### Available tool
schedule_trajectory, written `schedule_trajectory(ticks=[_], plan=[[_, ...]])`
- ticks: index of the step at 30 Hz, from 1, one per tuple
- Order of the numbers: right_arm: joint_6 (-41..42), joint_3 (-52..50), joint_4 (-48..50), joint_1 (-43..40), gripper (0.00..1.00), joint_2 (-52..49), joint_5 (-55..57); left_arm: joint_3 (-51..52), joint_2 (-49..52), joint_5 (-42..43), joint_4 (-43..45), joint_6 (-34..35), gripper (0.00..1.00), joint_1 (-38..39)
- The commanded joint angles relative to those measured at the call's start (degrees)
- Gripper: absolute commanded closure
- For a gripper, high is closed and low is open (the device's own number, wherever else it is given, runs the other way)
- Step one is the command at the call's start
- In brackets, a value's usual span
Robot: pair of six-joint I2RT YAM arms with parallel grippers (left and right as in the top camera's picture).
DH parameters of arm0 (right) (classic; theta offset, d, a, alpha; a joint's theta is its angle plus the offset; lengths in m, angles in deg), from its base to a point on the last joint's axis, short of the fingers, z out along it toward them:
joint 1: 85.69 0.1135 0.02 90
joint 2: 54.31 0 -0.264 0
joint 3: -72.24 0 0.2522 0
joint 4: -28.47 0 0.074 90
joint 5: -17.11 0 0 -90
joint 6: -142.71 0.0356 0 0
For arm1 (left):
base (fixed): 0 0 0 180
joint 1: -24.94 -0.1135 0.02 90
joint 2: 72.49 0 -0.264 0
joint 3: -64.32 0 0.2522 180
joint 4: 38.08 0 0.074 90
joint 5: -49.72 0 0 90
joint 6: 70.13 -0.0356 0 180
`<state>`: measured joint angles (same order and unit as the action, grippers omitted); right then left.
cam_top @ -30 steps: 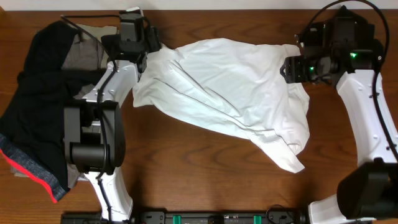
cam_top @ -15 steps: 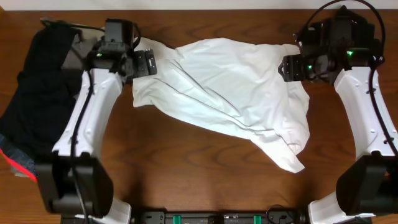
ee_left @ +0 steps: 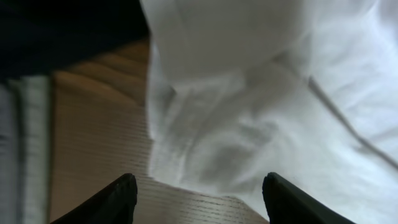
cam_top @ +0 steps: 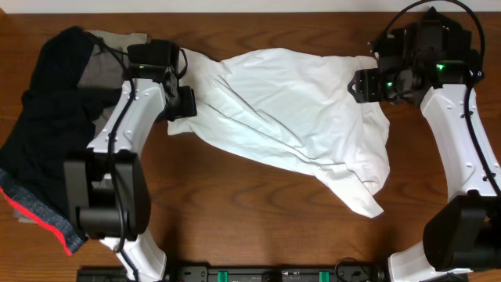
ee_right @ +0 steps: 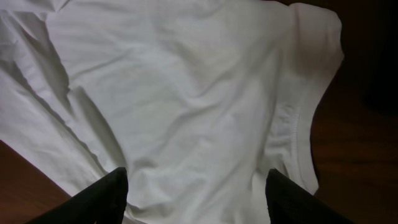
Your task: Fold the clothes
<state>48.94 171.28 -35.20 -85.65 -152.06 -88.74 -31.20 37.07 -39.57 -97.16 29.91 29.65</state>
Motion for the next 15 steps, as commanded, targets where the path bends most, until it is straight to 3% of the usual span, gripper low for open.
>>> schedule_trajectory(ticks=[1,3,4,6,10,12,15], plan=[[0.5,0.0,-0.3,0.4,0.31,-0.1,-1.0,0.7,2.9,4.2,-1.4,-0.6,0.43,0.2],[0.5,0.0,-0.3,0.4,0.31,-0.1,-1.1,0.7,3.4,4.3,-2.5,-0.5,0.72,0.2],[0.5,0.0,-0.3,0.4,0.31,-0.1,-1.1,0.7,3.4,4.3,-2.7,-0.5,0.8,0.1],[0.5,0.0,-0.2,0.4,0.31,-0.1,-1.1,0.7,3.4,4.3,-3.1,-0.5,0.85,0.2],[0.5,0.0,-0.2,0.4,0.31,-0.1,-1.1,0.7,3.4,4.7,-4.7,-0.6,0.87,0.2],[0.5,0.0,-0.2,0.4,0.3,-0.1,-1.1,0.7,3.4,4.7,-5.7,-0.5,0.94,0.2],[0.5,0.0,-0.2,0.4,0.3,-0.1,-1.1,0.6,3.1,4.7,-7.8,-0.3,0.94,0.1]])
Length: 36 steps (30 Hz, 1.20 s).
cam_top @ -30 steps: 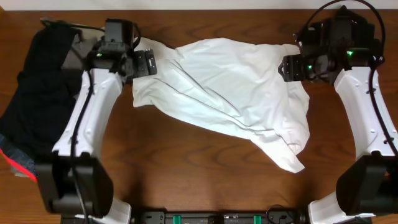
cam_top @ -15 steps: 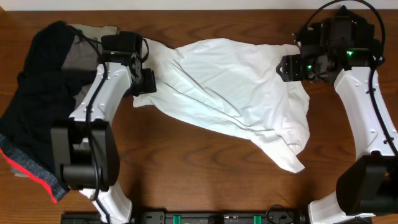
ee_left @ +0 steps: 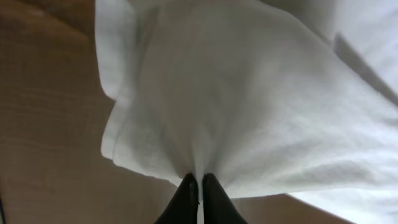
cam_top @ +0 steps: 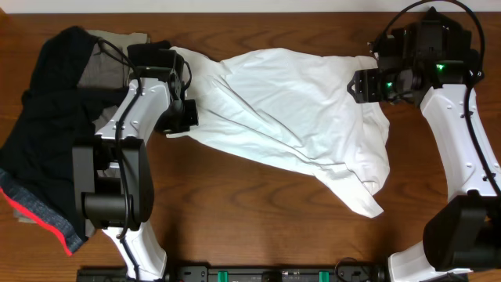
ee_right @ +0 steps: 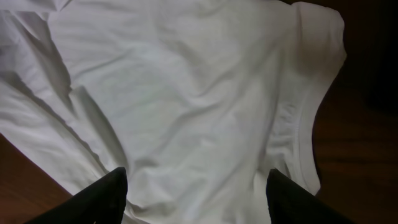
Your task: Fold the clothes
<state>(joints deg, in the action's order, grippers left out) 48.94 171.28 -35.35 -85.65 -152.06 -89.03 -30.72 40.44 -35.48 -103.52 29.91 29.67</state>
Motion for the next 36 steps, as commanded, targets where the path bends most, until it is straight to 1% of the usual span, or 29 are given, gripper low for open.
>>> schedule_trajectory(ticks=[1,7,11,12,14,15,16,17,18,22,25,30,36], plan=[[0.5,0.0,-0.1,0.4,0.3,-0.1,-0.8,0.1,-0.8,0.6,-2.8,-0.1,0.94,0.1],[0.3,0.0,-0.3,0.4,0.3,-0.1,-0.8,0.1,-6.1,0.6,-13.5,0.3,0.94,0.1],[0.3,0.0,-0.4,0.4,0.3,-0.1,-0.8,0.1,-7.4,0.6,-20.5,0.3,0.93,0.1],[0.3,0.0,-0.6,0.4,0.29,-0.1,-0.8,0.1,-7.4,0.6,-21.7,0.3,0.88,0.1],[0.3,0.0,-1.3,0.4,0.3,-0.1,-0.8,0.1,-7.4,0.5,-23.3,0.2,0.56,0.1],[0.3,0.0,-2.0,0.3,0.3,-0.1,-0.7,0.1,-7.4,0.5,-23.7,0.0,0.43,0.1],[0.3,0.0,-2.7,0.3,0.3,-0.1,-0.5,0.1,-7.4,0.5,-24.0,0.0,0.22,0.1],[0.5,0.0,-3.4,0.3,0.31,-0.1,-0.1,0.1,-7.4,0.5,-24.1,0.0,0.16,0.1],[0.8,0.0,-4.1,0.3,0.31,-0.1,0.4,0.1,-7.4,0.5,-24.1,0.0,0.14,0.1],[1.6,0.0,-6.6,0.1,0.32,-0.1,1.8,0.1,-7.4,-2.2,-23.1,0.1,0.13,0.1],[1.8,0.0,-7.2,-0.2,0.34,-0.1,1.8,0.1,-7.4,-2.7,-18.2,0.1,0.13,0.1],[1.8,0.0,-7.1,-0.4,0.33,-0.1,1.7,1.3,-7.1,-2.7,-5.8,-2.4,0.14,0.1],[1.3,0.0,-7.1,-0.4,0.32,-0.1,1.8,3.3,-3.4,-3.3,-0.7,-5.6,0.2,0.1]])
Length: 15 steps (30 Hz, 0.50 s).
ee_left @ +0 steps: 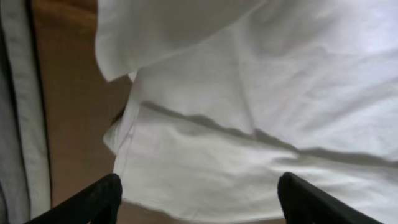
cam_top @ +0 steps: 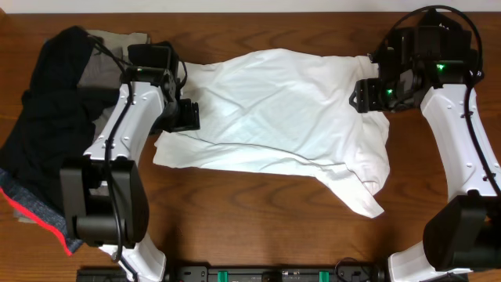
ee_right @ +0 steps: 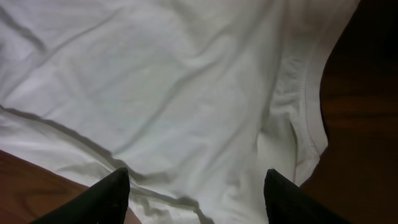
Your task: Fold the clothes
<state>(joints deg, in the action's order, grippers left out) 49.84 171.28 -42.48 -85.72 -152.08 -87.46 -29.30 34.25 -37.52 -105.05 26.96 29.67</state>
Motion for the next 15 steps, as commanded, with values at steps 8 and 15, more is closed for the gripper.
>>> schedule_trajectory(ticks=[8,15], plan=[[0.4,0.0,0.2,-0.3,0.32,0.0,0.2,3.0,8.2,-5.5,5.6,-2.6,0.22,0.0],[0.4,0.0,0.7,-0.3,0.31,0.0,0.2,3.0,8.9,-6.5,7.8,-2.6,0.23,0.0]])
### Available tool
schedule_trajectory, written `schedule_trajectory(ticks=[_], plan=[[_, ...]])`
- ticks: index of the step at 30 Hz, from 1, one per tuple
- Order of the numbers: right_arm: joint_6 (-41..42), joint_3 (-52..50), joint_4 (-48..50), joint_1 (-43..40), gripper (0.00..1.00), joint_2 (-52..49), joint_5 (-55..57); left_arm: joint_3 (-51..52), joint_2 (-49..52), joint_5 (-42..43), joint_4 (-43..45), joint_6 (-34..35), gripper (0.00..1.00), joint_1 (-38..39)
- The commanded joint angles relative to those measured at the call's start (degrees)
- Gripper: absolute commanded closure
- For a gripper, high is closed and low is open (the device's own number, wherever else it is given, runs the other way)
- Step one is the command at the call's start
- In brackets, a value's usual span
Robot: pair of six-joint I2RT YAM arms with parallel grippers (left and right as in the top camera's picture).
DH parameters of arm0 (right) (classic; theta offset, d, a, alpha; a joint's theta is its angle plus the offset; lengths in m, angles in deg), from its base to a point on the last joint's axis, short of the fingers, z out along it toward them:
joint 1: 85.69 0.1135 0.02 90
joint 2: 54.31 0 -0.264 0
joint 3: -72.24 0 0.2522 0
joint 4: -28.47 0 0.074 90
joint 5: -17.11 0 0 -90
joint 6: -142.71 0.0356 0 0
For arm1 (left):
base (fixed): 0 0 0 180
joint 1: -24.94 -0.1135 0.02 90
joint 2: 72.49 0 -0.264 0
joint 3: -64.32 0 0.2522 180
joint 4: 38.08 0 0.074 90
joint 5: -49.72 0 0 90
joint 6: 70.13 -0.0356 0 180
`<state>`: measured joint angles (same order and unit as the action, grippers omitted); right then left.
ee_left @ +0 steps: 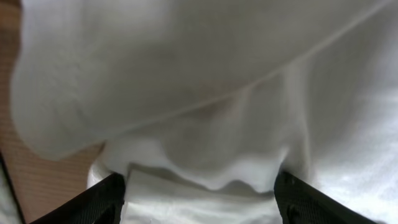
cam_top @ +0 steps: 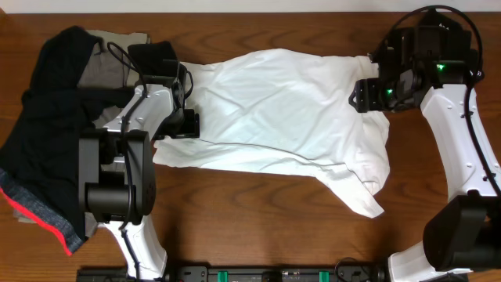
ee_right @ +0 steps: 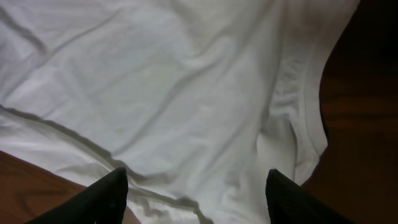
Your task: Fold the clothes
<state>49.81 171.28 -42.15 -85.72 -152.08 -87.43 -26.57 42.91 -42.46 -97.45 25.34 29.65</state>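
Observation:
A white T-shirt [cam_top: 290,110] lies spread across the middle of the wooden table [cam_top: 235,219], creased, with a sleeve trailing toward the front right. My left gripper [cam_top: 188,124] sits low on the shirt's left edge. In the left wrist view that gripper [ee_left: 199,202] is open, its fingers [ee_left: 102,202] wide apart either side of a bunched fold of white cloth [ee_left: 205,124]. My right gripper [cam_top: 360,90] hangs over the shirt's upper right part. It is open [ee_right: 196,199], above the fabric near a hemmed sleeve edge [ee_right: 305,106], with nothing held.
A heap of other clothes fills the table's left end: a dark navy garment [cam_top: 35,133], a grey one [cam_top: 106,66] behind it, and a red-trimmed piece [cam_top: 39,215] at the front left. Bare wood shows along the front.
My left gripper, still open, has dropped close onto the shirt's left edge, so a fold of cloth now fills its view. The shirt and the right gripper are unchanged.
My left gripper stood open at the left edge of the shirt, which lay bunched diagonally. Then it was shut on that edge. Later it was open again and the shirt's left side lay spread toward the front. Now it sits low on that edge.

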Motion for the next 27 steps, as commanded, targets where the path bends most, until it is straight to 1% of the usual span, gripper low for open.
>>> schedule_trajectory(ticks=[1,2,4,5,9,17,18,20,21,22,27], plan=[[0.4,0.0,0.5,-0.3,0.3,0.0,0.2,0.3,0.2,-1.6,0.2,-1.0,0.28,0.0],[0.4,0.0,0.7,-0.3,0.3,0.0,0.2,0.3,0.2,-1.6,0.1,-0.9,0.5,0.0],[0.4,0.0,1.0,-0.3,0.3,0.0,0.2,0.3,0.1,-1.6,0.1,-0.7,0.7,0.0],[0.4,0.0,1.0,-0.3,0.3,0.0,0.2,0.2,0.0,-1.6,0.0,-0.7,0.73,0.0],[0.4,0.0,1.2,-0.3,0.29,0.0,0.2,-0.6,-0.3,-1.6,-1.5,-0.5,0.78,0.0],[0.4,0.0,1.2,-0.3,0.29,0.0,0.2,-0.9,-2.8,-1.6,-3.7,-0.5,0.77,-0.2],[0.4,0.0,1.2,-0.3,0.29,0.0,0.2,-0.9,-3.1,-1.6,-3.8,-0.5,0.77,-0.2],[0.4,0.0,1.2,-0.3,0.29,0.0,0.2,-0.9,-3.6,-1.6,-4.4,-0.5,0.71,-0.2],[0.4,0.0,1.1,-0.3,0.29,0.0,0.2,-0.9,-3.6,-1.6,-4.8,-0.5,0.66,-0.2],[0.4,0.0,1.1,-0.3,0.29,0.0,0.2,-0.9,-3.6,-1.6,-5.3,-0.5,0.64,-0.2],[0.5,0.0,1.2,-0.3,0.29,0.0,0.2,-0.9,-3.6,-1.6,-6.4,-0.5,0.65,-0.2]])
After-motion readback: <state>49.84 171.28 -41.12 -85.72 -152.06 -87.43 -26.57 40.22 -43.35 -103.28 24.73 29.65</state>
